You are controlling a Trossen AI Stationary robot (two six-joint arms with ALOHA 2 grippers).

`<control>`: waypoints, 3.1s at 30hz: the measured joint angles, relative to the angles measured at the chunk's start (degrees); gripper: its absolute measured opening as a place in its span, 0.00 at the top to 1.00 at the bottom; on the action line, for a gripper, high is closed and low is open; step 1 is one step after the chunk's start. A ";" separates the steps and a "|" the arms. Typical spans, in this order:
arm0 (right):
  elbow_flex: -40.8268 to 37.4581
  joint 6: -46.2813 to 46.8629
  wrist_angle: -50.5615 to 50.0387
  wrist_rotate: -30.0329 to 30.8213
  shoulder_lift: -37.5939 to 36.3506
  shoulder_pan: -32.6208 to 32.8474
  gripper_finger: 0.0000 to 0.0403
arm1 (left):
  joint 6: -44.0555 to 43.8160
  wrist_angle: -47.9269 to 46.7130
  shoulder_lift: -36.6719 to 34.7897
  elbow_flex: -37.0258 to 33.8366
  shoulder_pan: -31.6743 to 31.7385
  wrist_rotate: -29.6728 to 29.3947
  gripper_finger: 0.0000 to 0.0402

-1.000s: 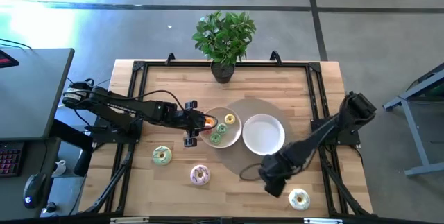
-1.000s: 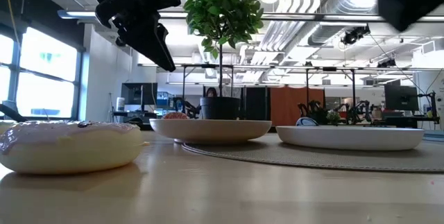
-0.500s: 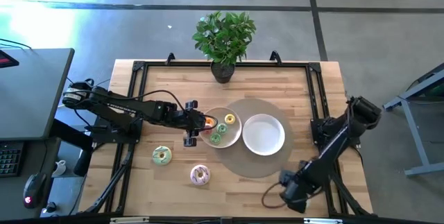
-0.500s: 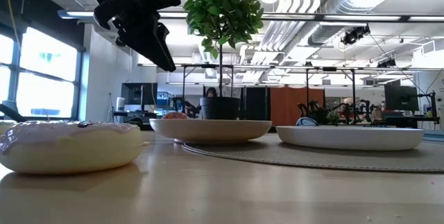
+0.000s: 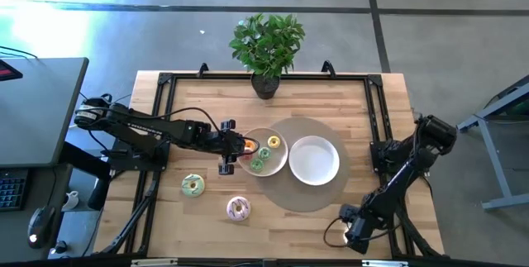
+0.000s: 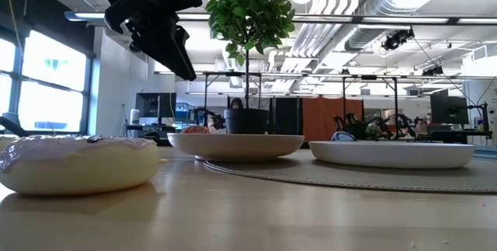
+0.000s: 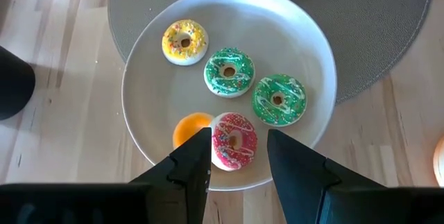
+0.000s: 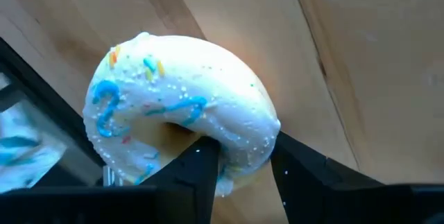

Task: Pick & Place donuts
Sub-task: Put the big white donut into the right white plate, then put the big light blue donut into the right white plate

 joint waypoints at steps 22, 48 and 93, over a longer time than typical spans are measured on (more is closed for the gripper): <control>19.27 -34.25 -21.79 15.11 -5.43 -21.80 0.94 | -0.61 1.44 -0.02 0.00 0.02 -0.36 0.66; 4.33 -31.96 -28.46 29.10 -7.04 -49.21 0.90 | -0.89 1.44 -0.02 -0.02 0.02 -0.97 0.66; 4.29 -65.81 23.97 27.13 -12.81 -43.35 0.57 | -11.56 -9.12 4.05 0.01 -11.99 27.59 0.66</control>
